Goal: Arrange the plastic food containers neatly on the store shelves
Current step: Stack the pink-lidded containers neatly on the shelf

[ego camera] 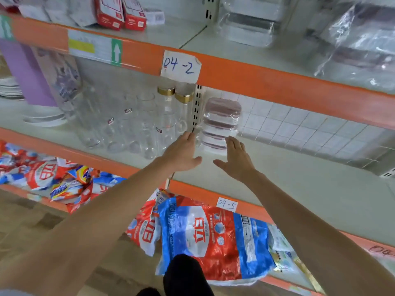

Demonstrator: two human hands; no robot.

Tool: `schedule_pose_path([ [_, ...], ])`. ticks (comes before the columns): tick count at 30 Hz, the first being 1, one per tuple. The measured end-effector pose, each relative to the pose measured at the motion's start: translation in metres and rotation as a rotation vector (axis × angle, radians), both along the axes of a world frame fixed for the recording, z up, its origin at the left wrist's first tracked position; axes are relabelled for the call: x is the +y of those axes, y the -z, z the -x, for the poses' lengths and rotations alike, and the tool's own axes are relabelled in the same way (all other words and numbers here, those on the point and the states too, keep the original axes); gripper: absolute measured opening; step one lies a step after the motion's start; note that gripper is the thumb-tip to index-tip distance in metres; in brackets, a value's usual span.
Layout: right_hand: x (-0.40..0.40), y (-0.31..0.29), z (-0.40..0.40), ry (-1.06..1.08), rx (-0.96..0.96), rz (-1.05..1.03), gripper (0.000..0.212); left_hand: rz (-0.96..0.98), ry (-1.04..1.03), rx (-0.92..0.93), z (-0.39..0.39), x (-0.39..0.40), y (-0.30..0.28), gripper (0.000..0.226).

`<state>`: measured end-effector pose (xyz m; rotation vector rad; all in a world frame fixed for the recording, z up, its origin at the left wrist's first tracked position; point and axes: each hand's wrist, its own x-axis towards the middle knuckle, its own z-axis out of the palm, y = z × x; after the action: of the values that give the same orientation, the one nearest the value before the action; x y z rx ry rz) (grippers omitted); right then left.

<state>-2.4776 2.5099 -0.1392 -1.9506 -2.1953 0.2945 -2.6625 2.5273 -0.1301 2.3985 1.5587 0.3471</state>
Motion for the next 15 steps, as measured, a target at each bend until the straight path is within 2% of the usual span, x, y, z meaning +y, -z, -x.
schedule_pose_path([
  [7, 0.068, 0.004, -0.026, 0.06, 0.146, -0.332, 0.081, -0.191, -0.013, -0.159, -0.021, 0.054, 0.028, 0.069],
  [11, 0.109, -0.002, -0.04, 0.074, 0.121, -0.302, 0.091, -0.267, -0.006, -0.193, -0.03, 0.072, 0.035, 0.067],
  [15, 0.143, -0.01, -0.047, 0.065, 0.281, -0.191, 0.106, -0.327, -0.048, -0.16, -0.03, 0.091, 0.025, 0.057],
])
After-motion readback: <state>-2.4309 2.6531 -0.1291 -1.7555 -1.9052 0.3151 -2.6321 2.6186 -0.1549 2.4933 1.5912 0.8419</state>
